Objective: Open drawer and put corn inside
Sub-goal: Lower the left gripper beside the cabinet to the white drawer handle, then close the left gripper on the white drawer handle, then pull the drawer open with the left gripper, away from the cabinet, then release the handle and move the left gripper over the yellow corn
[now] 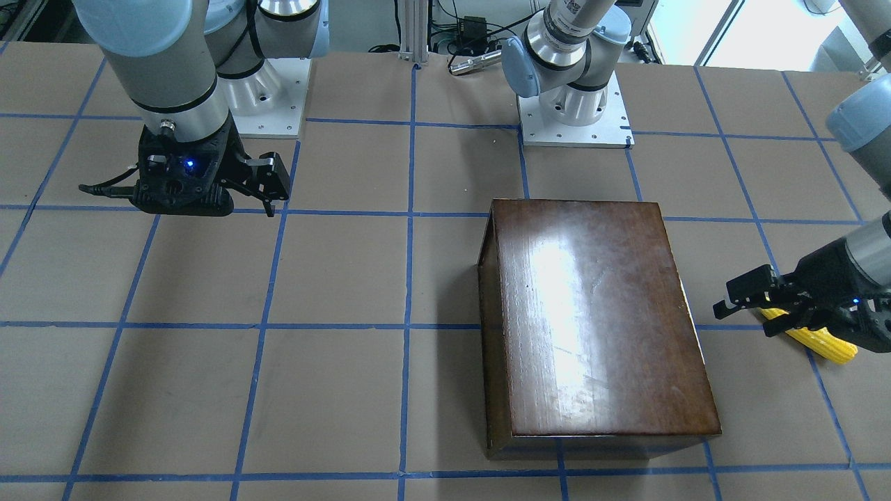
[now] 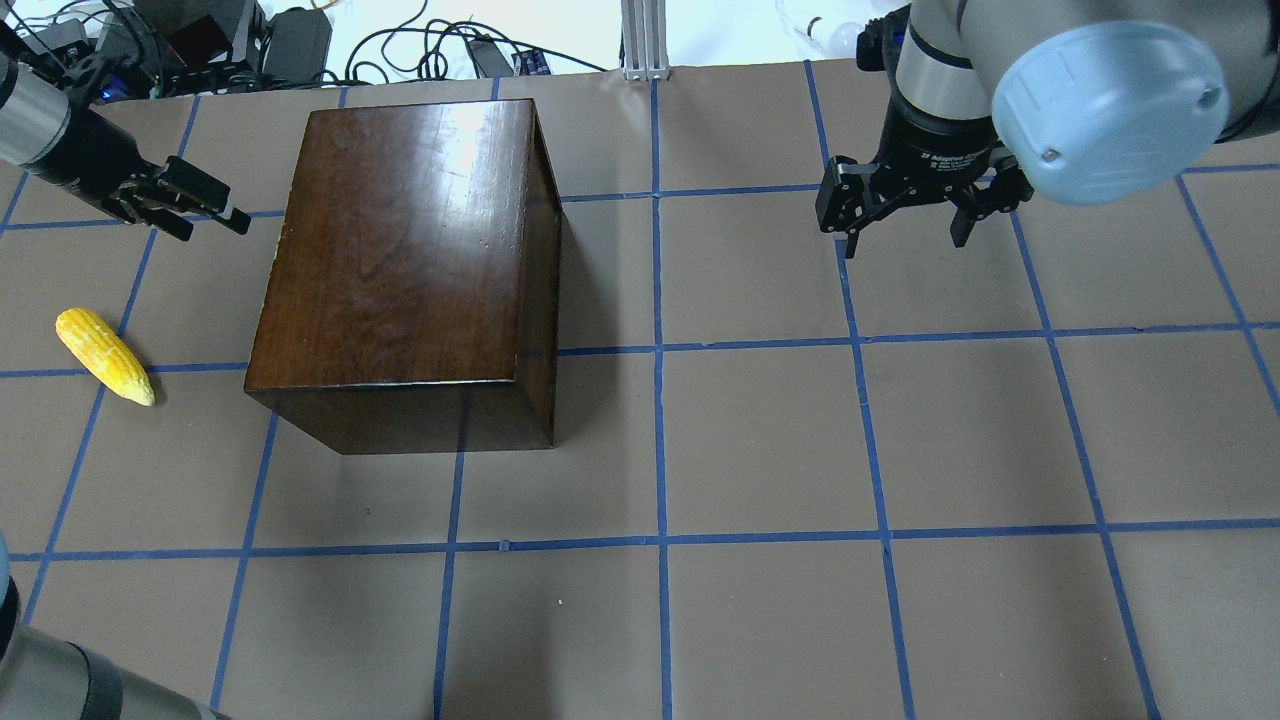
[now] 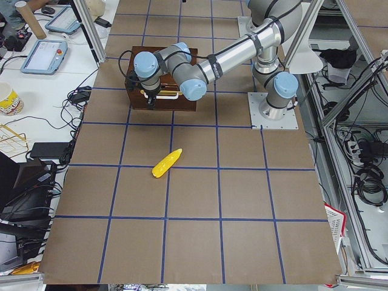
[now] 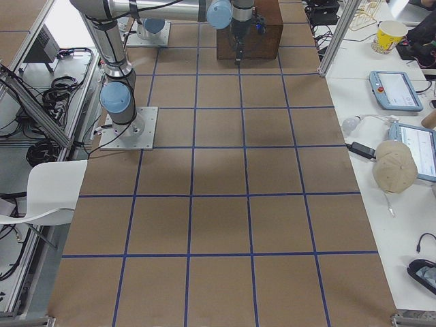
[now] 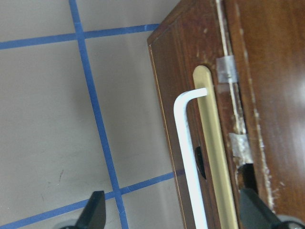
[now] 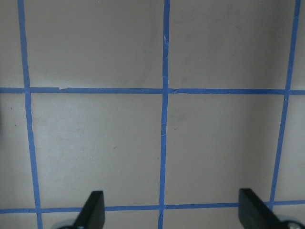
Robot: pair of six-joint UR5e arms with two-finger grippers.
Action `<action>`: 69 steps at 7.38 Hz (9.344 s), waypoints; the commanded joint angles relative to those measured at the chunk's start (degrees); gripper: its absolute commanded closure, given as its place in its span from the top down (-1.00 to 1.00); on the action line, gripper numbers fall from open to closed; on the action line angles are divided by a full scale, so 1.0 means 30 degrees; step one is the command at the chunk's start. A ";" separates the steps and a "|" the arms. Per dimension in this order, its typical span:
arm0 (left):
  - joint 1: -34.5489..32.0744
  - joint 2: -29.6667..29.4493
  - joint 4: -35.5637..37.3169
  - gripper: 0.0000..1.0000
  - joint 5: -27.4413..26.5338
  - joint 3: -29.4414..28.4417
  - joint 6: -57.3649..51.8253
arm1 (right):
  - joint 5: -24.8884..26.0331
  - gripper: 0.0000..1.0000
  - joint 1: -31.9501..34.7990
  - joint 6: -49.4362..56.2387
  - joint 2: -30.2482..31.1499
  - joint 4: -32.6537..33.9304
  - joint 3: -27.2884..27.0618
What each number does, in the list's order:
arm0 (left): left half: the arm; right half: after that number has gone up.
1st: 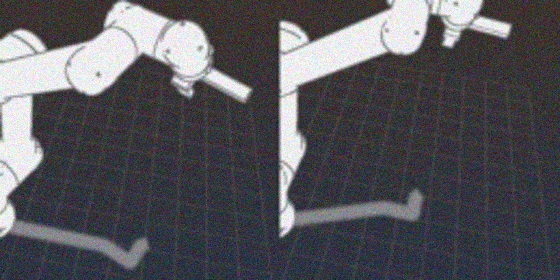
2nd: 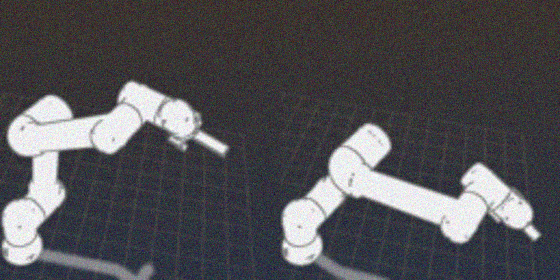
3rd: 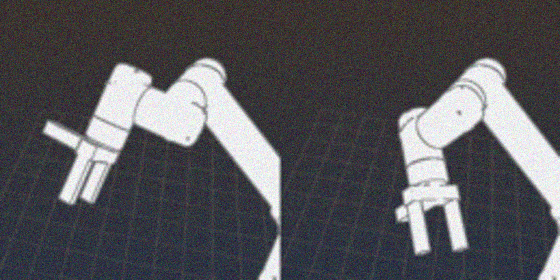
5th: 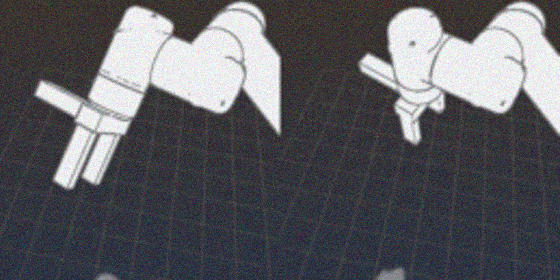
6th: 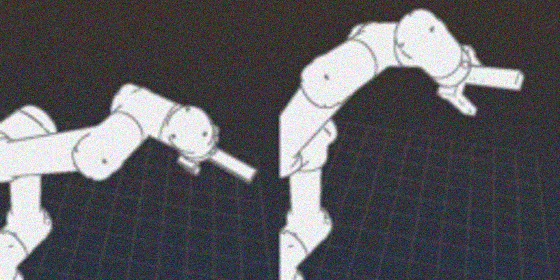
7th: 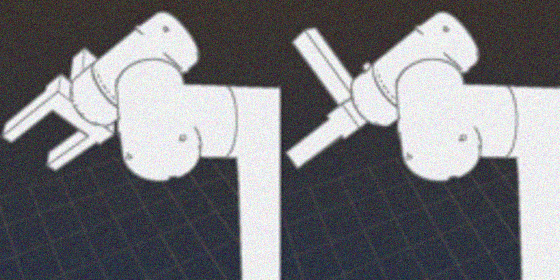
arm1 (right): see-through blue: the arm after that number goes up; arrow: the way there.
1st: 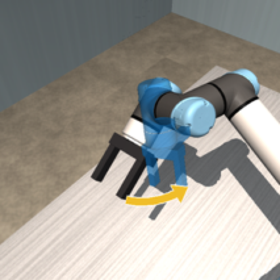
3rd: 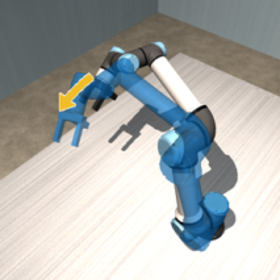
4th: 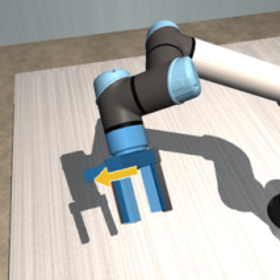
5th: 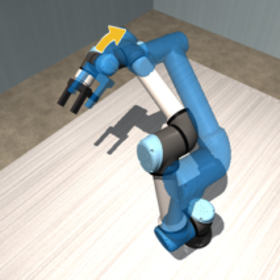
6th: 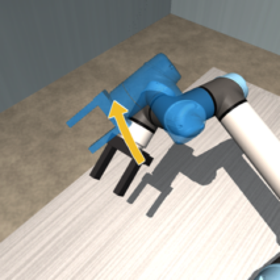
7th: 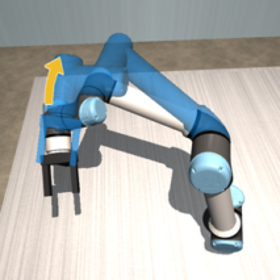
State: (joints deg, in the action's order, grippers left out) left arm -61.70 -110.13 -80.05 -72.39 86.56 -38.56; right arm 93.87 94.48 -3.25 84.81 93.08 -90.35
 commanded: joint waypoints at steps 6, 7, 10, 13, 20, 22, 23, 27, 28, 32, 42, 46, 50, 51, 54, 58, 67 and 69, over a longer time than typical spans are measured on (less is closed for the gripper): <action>0.0117 -0.0818 0.0433 1.00 0.0722 0.0356 0.1011 | 0.0000 1.00 0.0001 -0.0001 -0.0029 0.0000 0.0000; 0.0117 -0.0876 0.0404 1.00 0.0722 0.0444 0.1074 | 0.0000 1.00 0.0001 -0.0001 -0.0029 0.0000 0.0000; 0.0058 -0.0935 0.0404 1.00 0.0604 0.0474 0.1075 | 0.0000 1.00 0.0001 -0.0001 -0.0029 0.0000 0.0000; -0.0088 -0.0935 0.0315 1.00 0.0545 0.0823 0.1632 | 0.0000 1.00 0.0001 -0.0001 -0.0058 0.0000 0.0000; -0.0088 -0.1110 0.0169 1.00 0.0605 0.1616 0.1925 | 0.0000 1.00 0.0001 -0.0001 -0.0029 0.0000 -0.0029; -0.0088 -0.1228 0.0227 1.00 0.0517 0.1587 0.1896 | 0.0000 1.00 0.0001 -0.0001 -0.0029 0.0000 -0.0029; -0.0088 -0.1286 0.0315 1.00 0.0487 0.1587 0.1895 | 0.0000 1.00 0.0001 -0.0001 -0.0029 0.0000 -0.0029; -0.0059 -0.1521 0.0375 1.00 0.0487 0.1529 0.1807 | 0.0000 1.00 0.0001 -0.0001 -0.0029 0.0000 -0.0029; -0.0059 -0.1550 0.0375 1.00 0.0458 0.1471 0.1807 | 0.0000 1.00 0.0001 -0.0001 -0.0058 0.0000 -0.0029; 0.0029 -0.1521 0.0607 1.00 -0.0215 0.1323 0.1778 | 0.0000 1.00 0.0001 -0.0001 -0.0058 0.0000 -0.0029; 0.0791 -0.1579 0.1136 1.00 -0.1476 0.0826 0.1428 | 0.0000 1.00 0.0001 -0.0001 -0.0029 0.0000 -0.0029; 0.1727 -0.2078 0.1107 1.00 -0.1417 0.0358 0.1048 | 0.0000 1.00 0.0001 -0.0001 -0.0058 0.0000 -0.0029; 0.1991 -0.2078 0.1107 1.00 -0.2149 0.0239 0.1016 | 0.0000 1.00 0.0001 -0.0001 -0.0058 0.0000 -0.0029; 0.2021 -0.2049 0.1136 1.00 -0.2353 0.0239 0.1016 | 0.0000 1.00 0.0001 -0.0001 -0.0029 0.0000 -0.0029; 0.2372 -0.2049 0.1136 1.00 -0.2823 0.0210 0.0870 | 0.0000 1.00 0.0001 -0.0001 -0.0058 0.0000 0.0000; 0.2431 -0.1961 0.1166 1.00 -0.3143 0.0210 0.0870 | 0.0000 1.00 0.0001 -0.0001 -0.0029 0.0000 0.0000; 0.3046 -0.1874 0.1166 1.00 -0.3966 -0.0756 0.0635 | 0.0000 1.00 0.0001 -0.0001 -0.0058 0.0029 -0.0029; 0.3046 -0.1289 0.0494 1.00 -0.3995 -0.1076 0.0635 | 0.0000 1.00 0.0001 -0.0001 -0.0058 0.0000 -0.0029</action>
State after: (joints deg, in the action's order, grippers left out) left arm -52.56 -114.92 -77.54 -84.30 84.01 -36.65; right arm 93.87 94.48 -3.25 84.64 93.10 -90.44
